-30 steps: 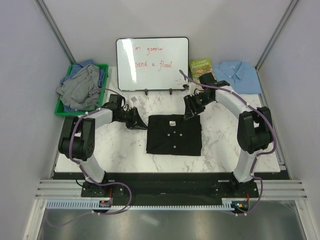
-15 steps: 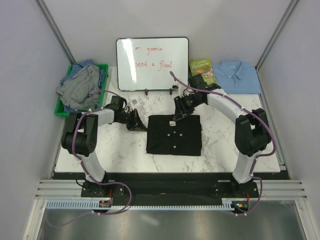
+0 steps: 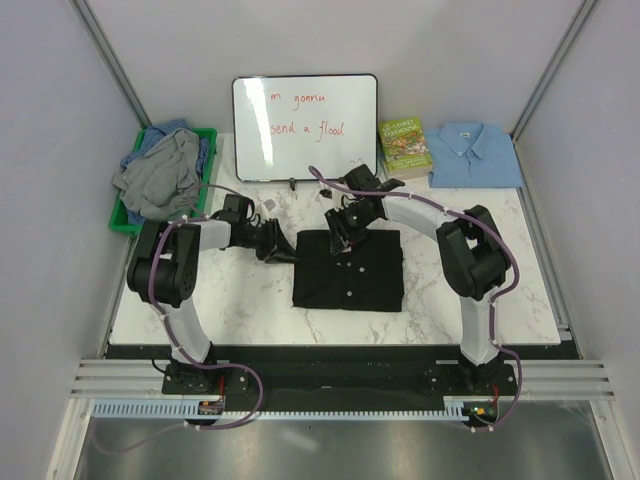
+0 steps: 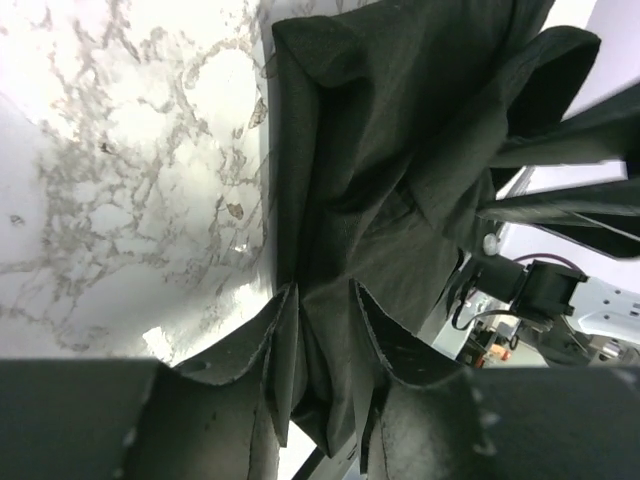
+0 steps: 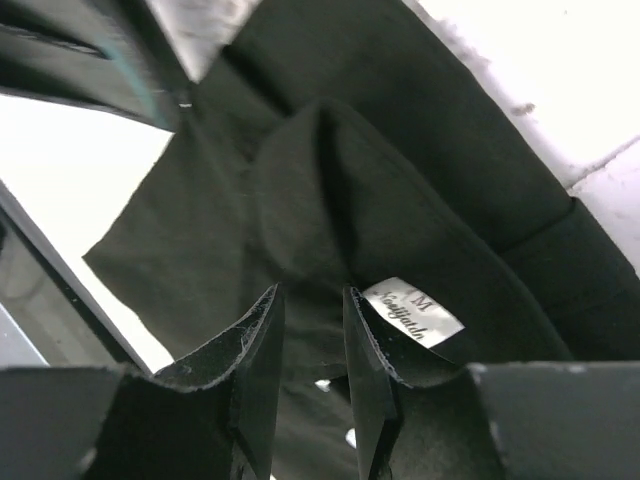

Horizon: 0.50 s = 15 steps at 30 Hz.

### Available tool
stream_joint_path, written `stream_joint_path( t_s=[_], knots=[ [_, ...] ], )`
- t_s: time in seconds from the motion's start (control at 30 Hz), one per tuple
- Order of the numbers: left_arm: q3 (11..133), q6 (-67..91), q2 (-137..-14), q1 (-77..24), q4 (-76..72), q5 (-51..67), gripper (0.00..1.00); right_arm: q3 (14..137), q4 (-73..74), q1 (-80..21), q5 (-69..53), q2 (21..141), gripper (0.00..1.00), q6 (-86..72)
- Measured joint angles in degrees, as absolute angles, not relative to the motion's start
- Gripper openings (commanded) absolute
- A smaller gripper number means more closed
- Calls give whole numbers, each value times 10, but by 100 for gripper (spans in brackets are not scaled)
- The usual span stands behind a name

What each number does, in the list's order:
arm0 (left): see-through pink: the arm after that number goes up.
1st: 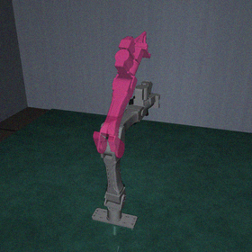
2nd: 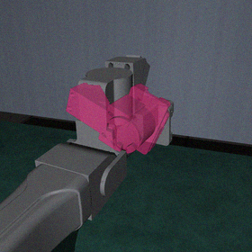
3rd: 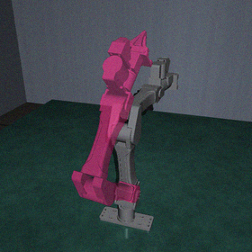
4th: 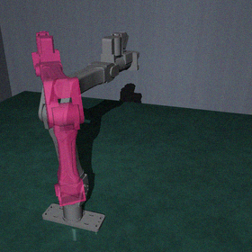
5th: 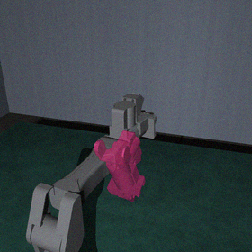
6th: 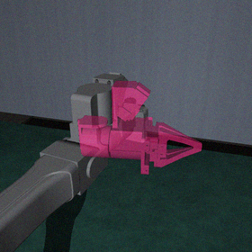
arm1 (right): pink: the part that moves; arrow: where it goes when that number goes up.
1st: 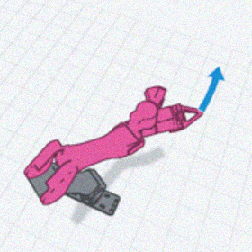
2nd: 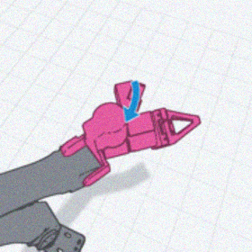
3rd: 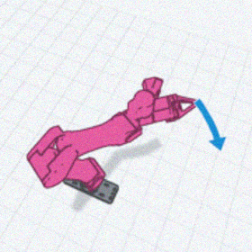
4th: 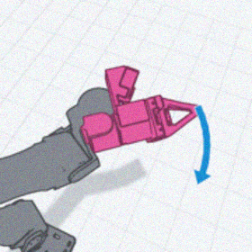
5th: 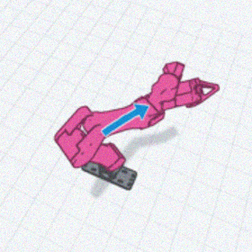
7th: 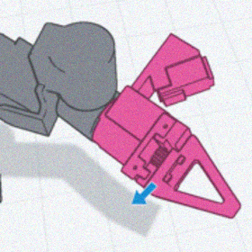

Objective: Fold and stack the long sleeve shirts
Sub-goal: Fold the shirt

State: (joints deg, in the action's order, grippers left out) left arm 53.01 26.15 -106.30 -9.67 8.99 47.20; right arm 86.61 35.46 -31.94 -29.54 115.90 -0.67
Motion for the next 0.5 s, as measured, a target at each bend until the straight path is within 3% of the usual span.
stream_joint_path(
  t_s=[0.5],
  knots=[
    [520,284,-1082,-105,47,488,38,858,350,-310,-296,1178,37,-7]
  ],
)
